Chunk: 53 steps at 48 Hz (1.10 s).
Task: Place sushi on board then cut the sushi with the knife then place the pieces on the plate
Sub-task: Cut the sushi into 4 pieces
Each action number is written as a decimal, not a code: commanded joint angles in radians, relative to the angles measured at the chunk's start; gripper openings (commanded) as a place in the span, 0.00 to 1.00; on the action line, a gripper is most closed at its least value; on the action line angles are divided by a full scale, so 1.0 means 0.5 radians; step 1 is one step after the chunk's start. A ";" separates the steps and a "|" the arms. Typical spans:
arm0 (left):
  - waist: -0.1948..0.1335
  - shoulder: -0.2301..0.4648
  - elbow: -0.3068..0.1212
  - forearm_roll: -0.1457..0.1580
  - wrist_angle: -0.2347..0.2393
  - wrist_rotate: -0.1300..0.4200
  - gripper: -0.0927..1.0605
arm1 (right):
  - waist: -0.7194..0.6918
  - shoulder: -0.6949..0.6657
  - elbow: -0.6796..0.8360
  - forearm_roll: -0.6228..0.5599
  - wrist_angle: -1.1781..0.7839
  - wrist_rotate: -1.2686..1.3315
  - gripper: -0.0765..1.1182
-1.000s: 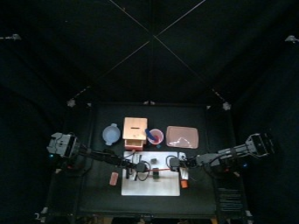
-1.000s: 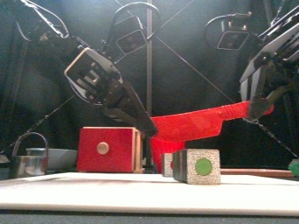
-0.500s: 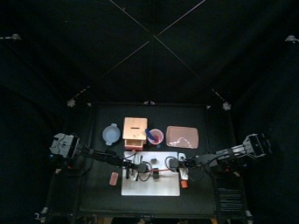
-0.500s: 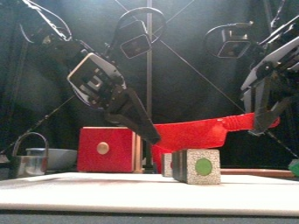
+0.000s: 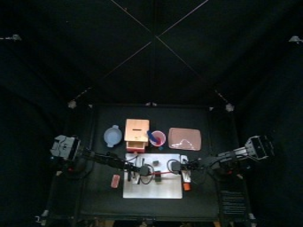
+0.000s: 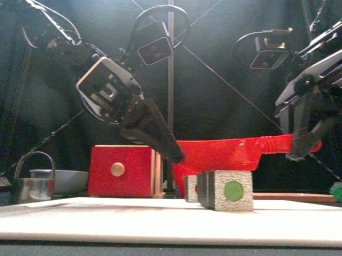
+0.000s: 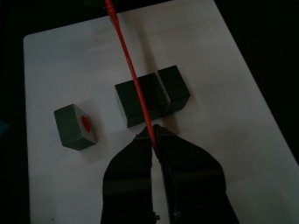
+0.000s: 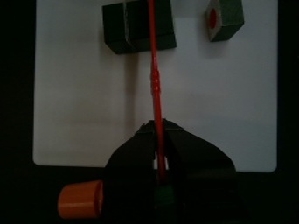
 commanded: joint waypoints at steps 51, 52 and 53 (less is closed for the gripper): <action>0.025 0.098 0.003 0.052 0.092 0.018 0.38 | -0.227 0.270 -0.089 -0.267 -0.147 -0.006 0.40; 0.025 0.095 0.003 0.052 0.089 0.018 0.38 | -0.224 0.267 -0.092 -0.264 -0.147 -0.003 0.40; 0.025 0.092 0.003 0.049 0.092 0.018 0.38 | -0.224 0.267 -0.092 -0.261 -0.144 -0.003 0.40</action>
